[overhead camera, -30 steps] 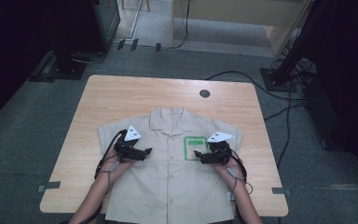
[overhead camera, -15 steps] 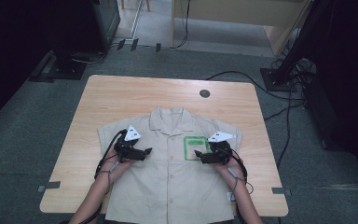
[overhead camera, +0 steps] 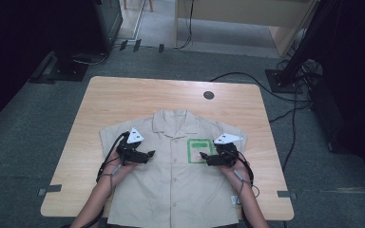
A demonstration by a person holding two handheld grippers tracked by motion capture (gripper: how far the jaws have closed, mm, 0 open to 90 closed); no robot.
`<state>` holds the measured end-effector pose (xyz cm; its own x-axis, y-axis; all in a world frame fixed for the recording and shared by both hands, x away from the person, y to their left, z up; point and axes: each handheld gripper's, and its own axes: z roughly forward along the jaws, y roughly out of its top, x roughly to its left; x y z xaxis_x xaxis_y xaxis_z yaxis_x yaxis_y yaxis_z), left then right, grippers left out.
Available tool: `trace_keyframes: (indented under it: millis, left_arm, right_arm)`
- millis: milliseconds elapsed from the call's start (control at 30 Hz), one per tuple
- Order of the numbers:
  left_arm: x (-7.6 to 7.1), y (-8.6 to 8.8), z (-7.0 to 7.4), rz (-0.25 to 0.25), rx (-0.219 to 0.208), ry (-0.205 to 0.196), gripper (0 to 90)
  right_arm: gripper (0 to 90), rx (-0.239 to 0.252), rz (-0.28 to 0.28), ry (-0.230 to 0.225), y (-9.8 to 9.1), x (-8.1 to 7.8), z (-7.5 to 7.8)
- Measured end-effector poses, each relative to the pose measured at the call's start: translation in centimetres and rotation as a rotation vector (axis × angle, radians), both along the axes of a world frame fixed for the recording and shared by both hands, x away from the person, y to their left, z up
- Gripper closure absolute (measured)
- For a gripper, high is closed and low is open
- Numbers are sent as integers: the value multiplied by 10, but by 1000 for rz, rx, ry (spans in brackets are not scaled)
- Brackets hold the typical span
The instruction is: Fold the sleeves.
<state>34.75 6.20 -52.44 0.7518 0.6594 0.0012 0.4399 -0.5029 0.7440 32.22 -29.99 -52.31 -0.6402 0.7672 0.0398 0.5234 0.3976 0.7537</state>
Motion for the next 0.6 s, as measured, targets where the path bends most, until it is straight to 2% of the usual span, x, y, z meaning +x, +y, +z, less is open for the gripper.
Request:
trace_keyframes:
  millis: [600]
  left_arm:
    - [0, 0, 0, 0, 0, 0, 199]
  right_arm:
    - [213, 6, -4, -9, -6, 2, 0]
